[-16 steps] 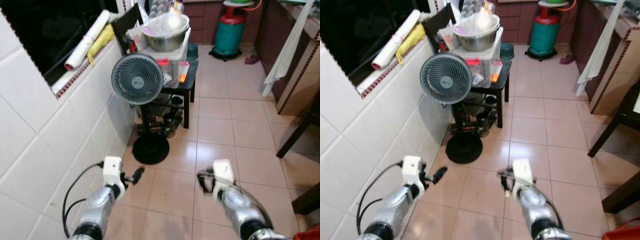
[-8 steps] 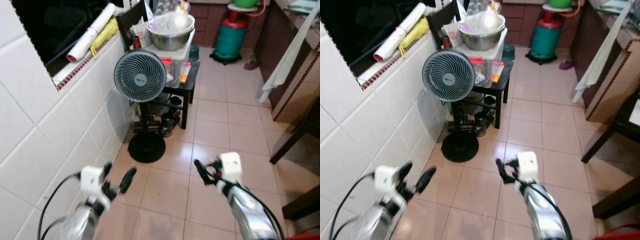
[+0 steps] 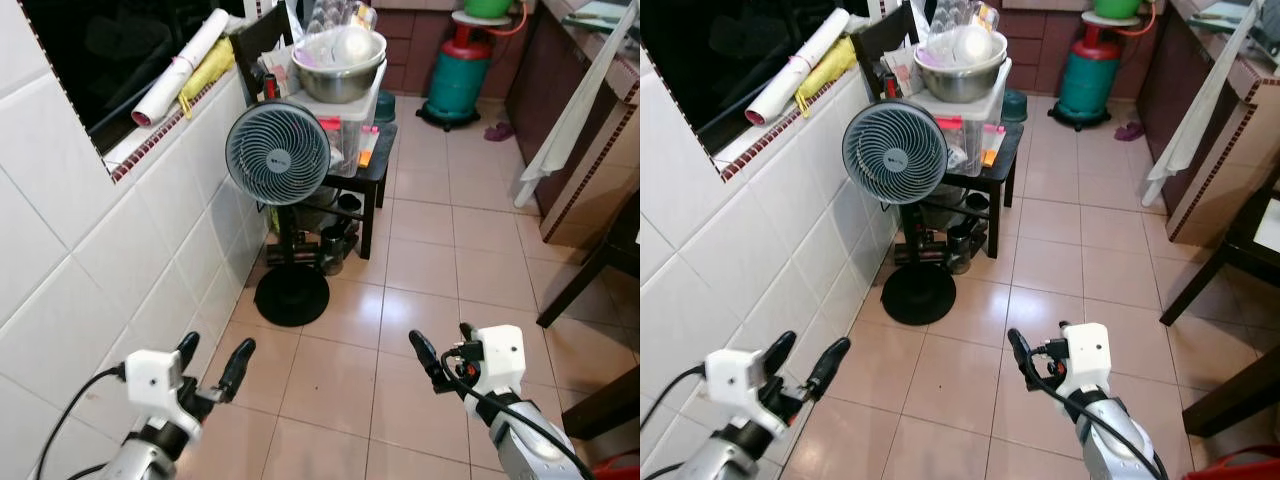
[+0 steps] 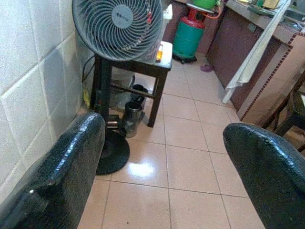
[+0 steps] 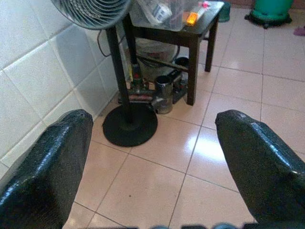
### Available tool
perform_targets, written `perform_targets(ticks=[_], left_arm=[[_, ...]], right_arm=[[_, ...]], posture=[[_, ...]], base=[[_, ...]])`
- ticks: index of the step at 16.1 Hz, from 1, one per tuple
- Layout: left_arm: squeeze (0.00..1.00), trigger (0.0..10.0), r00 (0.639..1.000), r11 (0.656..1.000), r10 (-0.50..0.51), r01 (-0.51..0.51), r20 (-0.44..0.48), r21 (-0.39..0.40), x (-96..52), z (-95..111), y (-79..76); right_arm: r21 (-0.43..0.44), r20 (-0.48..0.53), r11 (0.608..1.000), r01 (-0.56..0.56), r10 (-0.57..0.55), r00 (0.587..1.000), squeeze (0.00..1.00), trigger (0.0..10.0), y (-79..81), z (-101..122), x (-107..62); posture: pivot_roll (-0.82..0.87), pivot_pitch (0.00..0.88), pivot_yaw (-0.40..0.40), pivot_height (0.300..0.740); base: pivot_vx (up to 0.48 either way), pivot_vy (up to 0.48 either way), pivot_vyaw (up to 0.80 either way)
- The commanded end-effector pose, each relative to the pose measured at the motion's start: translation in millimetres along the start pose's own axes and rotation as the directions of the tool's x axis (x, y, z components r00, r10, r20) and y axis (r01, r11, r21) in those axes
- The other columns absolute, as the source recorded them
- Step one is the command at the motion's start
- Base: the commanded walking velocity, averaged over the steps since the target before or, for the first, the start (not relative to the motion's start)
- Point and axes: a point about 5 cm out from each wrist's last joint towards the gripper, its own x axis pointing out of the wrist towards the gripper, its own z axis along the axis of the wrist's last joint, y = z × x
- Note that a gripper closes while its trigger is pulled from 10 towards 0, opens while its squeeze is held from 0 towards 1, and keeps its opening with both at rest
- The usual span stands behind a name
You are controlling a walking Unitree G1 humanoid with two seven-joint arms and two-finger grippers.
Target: Setting the table
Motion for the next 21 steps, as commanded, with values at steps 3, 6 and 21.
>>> perform_targets(ticks=[3,6,21], left_arm=[[0.0,10.0,0.999,0.999,0.033,-0.032,0.027,-0.032,10.8,14,7.4],[0.0,10.0,0.995,0.993,0.082,-0.077,0.057,-0.086,21.9,18,7.2],[0.0,10.0,0.998,0.999,0.027,-0.025,0.052,-0.03,37.8,25,6.3]], right_arm=[[-0.002,0.009,0.999,-0.032,0.032,0.999,0.0,10.0,16.1,12,7.1],[-0.027,-0.015,0.999,-0.023,0.022,1.0,0.0,10.0,16.2,14,15.6],[0.069,-0.009,0.995,0.076,-0.075,0.997,0.0,10.0,19.8,20,5.6]], posture=[[0.07,0.0,0.003,0.74],[0.08,0.0,0.033,0.74],[0.03,0.0,0.063,0.74]], base=[[0.0,0.0,0.0],[0.0,0.0,-0.8],[0.016,0.0,-0.64]])
